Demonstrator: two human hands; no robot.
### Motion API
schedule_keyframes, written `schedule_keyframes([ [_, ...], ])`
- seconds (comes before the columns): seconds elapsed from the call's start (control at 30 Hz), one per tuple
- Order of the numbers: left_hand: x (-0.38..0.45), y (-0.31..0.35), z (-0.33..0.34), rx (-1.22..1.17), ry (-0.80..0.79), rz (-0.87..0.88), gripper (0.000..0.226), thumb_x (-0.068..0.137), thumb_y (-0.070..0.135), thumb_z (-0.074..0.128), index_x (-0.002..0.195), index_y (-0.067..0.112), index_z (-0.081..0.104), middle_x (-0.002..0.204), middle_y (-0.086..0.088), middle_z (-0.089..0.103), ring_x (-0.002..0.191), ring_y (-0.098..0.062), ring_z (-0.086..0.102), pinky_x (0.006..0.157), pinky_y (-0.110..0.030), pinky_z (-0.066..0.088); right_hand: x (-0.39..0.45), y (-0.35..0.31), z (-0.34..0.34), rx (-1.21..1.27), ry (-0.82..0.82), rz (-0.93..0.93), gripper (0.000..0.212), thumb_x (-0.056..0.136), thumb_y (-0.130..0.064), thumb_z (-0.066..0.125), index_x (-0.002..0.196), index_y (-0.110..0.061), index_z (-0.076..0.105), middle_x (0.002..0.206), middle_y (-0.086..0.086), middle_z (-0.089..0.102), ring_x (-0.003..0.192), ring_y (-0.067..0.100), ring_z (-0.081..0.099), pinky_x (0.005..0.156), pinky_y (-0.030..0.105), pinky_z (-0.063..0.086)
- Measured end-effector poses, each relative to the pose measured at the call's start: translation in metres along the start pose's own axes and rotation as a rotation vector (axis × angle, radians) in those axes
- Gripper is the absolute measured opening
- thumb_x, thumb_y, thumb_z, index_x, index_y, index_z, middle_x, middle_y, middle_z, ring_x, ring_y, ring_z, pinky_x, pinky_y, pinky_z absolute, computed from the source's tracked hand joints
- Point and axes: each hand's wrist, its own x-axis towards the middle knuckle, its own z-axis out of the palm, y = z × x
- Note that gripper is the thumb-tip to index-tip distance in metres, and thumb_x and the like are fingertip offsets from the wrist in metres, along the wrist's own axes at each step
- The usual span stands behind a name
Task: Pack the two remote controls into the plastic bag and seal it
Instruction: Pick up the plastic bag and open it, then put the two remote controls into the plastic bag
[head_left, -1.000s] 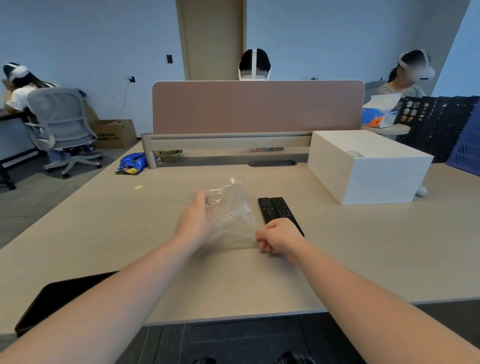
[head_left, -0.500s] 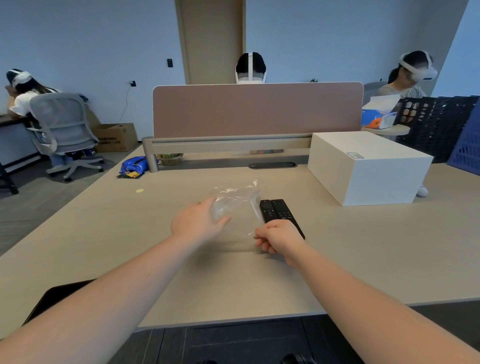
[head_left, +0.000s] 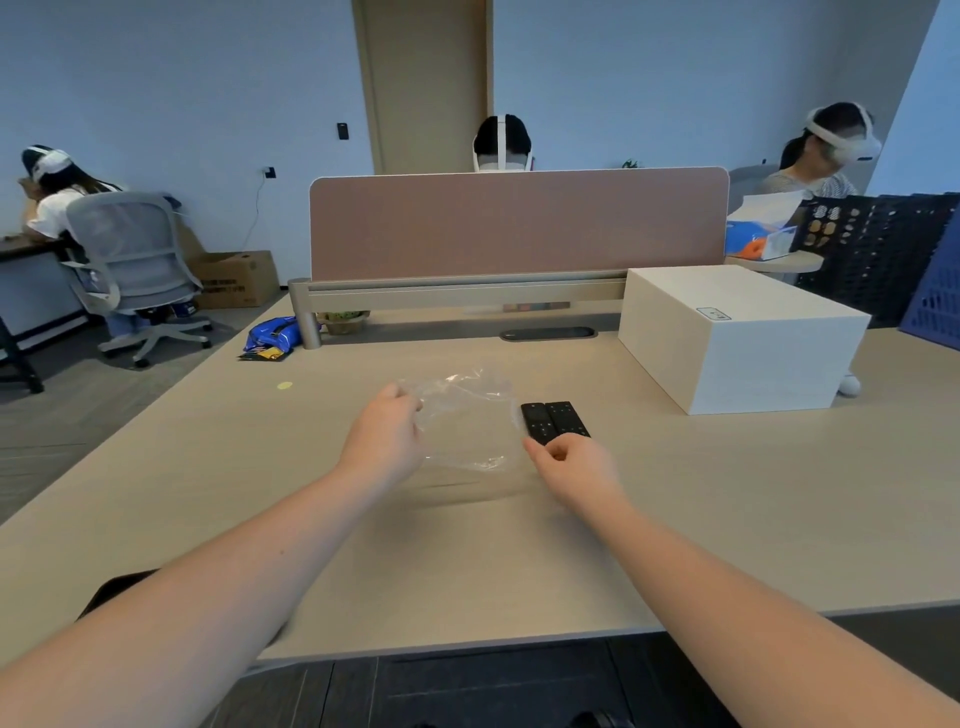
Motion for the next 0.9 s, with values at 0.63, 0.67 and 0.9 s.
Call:
schedule_keyframes([
  [0.63, -0.009, -0.003, -0.003, 0.114, -0.257, 0.068, 0.042, 0.082, 0.003, 0.046, 0.123, 0.004, 0.056, 0.138, -0.009, 0.05, 0.125, -0.028, 0.048, 0.1, -0.036, 0.044, 0.011, -0.009, -0.014, -0.071, 0.228, 0.03, 0.024, 0.089, -0.013, 0.049, 0.108, -0.005, 0.061, 0.099, 0.015, 0.069, 0.088, 0.033, 0.063, 0.07, 0.032, 0.049],
  [0.67, -0.006, -0.002, -0.003, 0.11, -0.245, 0.054, 0.042, 0.082, 0.002, 0.047, 0.124, 0.003, 0.055, 0.139, -0.009, 0.049, 0.126, -0.029, 0.047, 0.102, -0.036, 0.044, 0.01, -0.013, -0.021, -0.004, 0.263, 0.017, 0.024, 0.09, -0.015, 0.05, 0.108, -0.006, 0.063, 0.098, 0.014, 0.069, 0.088, 0.032, 0.063, 0.071, 0.032, 0.05],
  [0.9, 0.008, 0.015, -0.014, 0.117, -0.181, -0.052, 0.059, 0.083, -0.002, 0.046, 0.141, 0.004, 0.035, 0.158, -0.003, 0.022, 0.139, -0.025, 0.034, 0.11, -0.035, 0.036, -0.016, -0.055, -0.057, 0.308, 0.261, -0.154, 0.024, 0.09, -0.024, 0.058, 0.11, -0.017, 0.067, 0.081, -0.001, 0.064, 0.075, 0.02, 0.058, 0.055, 0.024, 0.046],
])
